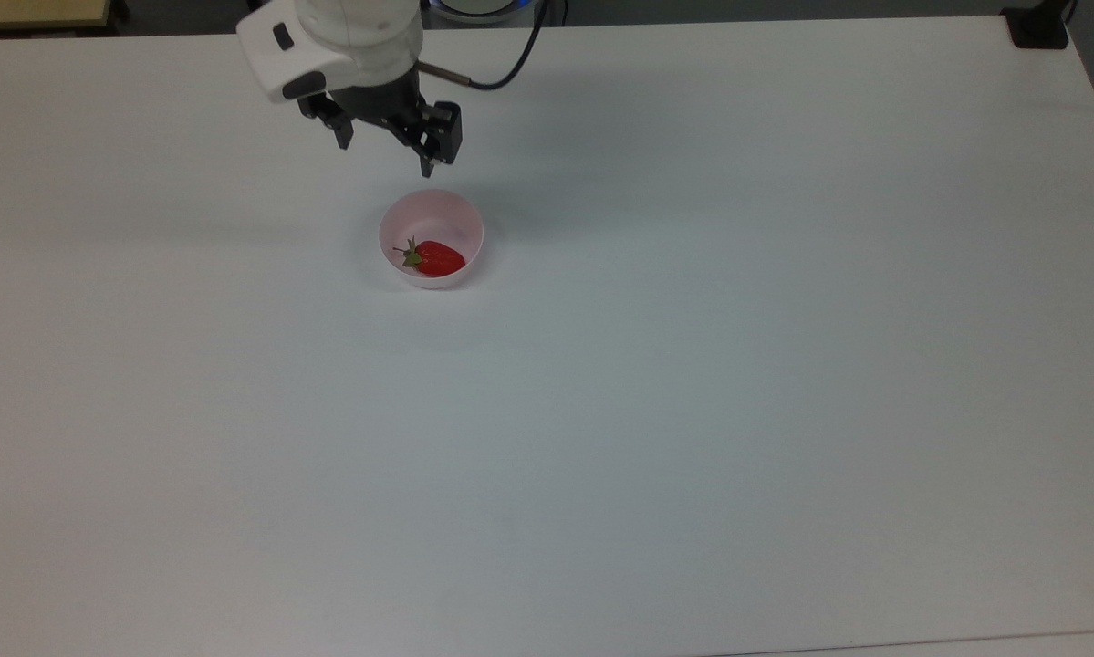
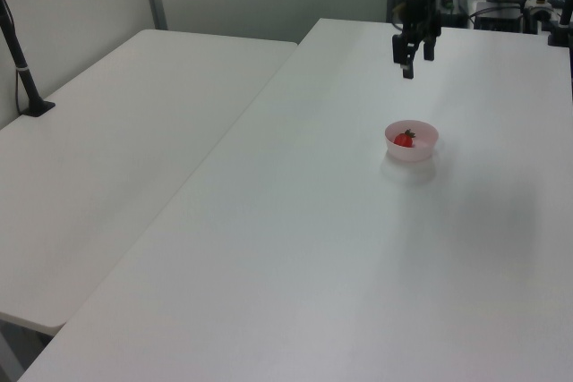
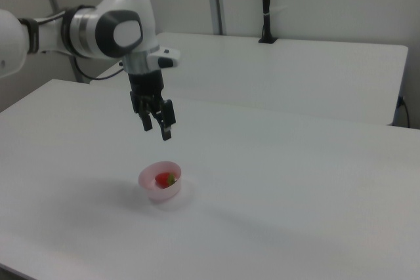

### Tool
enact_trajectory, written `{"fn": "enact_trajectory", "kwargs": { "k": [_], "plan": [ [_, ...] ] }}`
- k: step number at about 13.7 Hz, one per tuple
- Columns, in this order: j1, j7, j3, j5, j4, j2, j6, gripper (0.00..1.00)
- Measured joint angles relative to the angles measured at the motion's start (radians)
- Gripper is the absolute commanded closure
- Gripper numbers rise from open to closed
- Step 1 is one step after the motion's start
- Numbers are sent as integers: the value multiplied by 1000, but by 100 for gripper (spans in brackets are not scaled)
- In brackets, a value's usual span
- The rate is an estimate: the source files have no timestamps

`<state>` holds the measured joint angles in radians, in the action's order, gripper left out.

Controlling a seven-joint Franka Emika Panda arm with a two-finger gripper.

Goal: Pick up strawberry from bowl
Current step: 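Move the gripper over the pink bowl and lower it toward the strawberry, then close the gripper on the red strawberry inside the bowl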

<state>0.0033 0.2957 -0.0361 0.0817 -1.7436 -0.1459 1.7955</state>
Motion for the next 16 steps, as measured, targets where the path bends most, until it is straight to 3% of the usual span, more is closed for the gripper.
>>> {"fn": "enact_trajectory", "kwargs": {
  "k": [2, 6, 8, 12, 16],
  "plan": [
    [0, 86, 0, 0, -47, -1, 62, 25],
    [0, 302, 0, 0, -144, -5, 176, 25],
    [1, 411, 0, 0, -200, -7, 257, 19],
    [2, 610, 1, 0, -281, -9, 400, 20],
    [2, 716, 1, 0, -340, -10, 509, 29]
  ]
}}
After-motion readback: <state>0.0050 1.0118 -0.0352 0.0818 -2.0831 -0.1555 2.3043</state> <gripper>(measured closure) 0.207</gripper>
